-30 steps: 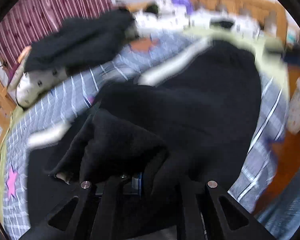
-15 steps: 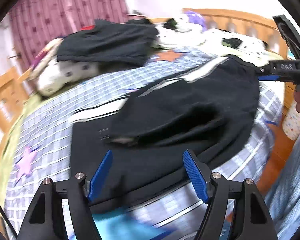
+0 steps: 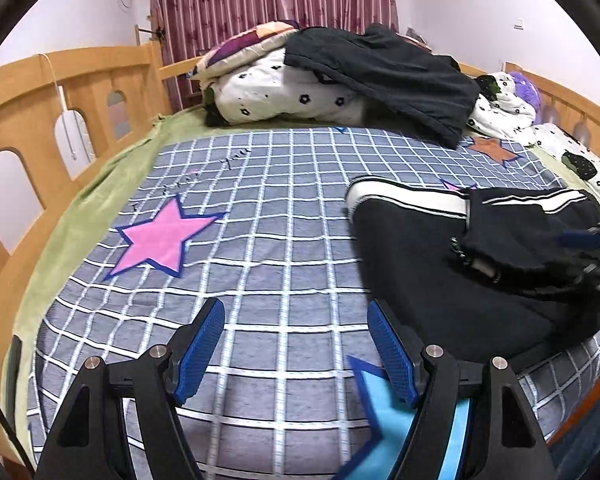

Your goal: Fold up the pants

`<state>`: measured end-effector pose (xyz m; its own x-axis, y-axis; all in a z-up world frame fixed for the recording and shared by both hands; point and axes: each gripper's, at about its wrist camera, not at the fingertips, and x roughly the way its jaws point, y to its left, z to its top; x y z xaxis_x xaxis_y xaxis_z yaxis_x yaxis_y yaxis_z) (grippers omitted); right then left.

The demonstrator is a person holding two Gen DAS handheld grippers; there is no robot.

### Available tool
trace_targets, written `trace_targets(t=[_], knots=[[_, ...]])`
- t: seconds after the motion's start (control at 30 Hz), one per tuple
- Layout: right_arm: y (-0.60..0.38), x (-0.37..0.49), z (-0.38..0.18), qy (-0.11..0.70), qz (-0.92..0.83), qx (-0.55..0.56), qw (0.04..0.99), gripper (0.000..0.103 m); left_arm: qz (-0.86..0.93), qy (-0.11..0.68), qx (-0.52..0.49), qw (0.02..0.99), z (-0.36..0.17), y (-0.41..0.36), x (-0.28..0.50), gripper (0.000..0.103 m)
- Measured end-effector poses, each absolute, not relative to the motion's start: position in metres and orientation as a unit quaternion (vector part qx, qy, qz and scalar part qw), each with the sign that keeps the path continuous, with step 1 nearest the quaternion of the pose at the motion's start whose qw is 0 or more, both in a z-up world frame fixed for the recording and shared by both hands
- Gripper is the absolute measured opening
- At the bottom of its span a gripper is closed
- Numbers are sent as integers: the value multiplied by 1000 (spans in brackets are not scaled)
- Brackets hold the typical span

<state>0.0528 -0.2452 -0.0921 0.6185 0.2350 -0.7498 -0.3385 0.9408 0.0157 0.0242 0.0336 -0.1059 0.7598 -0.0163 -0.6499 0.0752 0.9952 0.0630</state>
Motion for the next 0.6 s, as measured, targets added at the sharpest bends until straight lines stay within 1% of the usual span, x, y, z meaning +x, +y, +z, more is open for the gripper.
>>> trace_targets(t=[0.1,0.17,0.2,0.23,0.27,0.3,0.33,0.43,0.5,0.57,0.6], knots=[[-212,72,-116,439,164,-109,877,65,-19,344,38,938,-106,42,27,72],[-195,83,-141,460,158,-148,861,62,-14,349,32,936,-111,48,34,72],[-195,84,-149,459,151,-159,861,49,-13,352,28,936,-113,52,37,72],[-193,82,-151,449,147,-163,866,24,-11,354,25,935,-114,54,39,72],[-192,79,-148,439,157,-168,869,15,-9,357,20,934,-116,56,41,72],[-194,75,-141,425,156,-170,875,9,-8,359,16,933,-117,57,41,72],[-202,72,-131,406,149,-155,888,8,-7,360,14,933,-117,57,41,72],[-254,68,-88,358,123,-48,924,7,-11,358,7,934,-116,57,40,72],[-295,69,-72,336,72,-6,939,9,-15,356,6,934,-115,55,39,72],[-337,77,-74,351,2,21,936,25,-17,353,16,935,-116,50,37,72],[-358,82,-80,368,-45,35,928,40,-16,349,22,937,-116,46,36,72]])
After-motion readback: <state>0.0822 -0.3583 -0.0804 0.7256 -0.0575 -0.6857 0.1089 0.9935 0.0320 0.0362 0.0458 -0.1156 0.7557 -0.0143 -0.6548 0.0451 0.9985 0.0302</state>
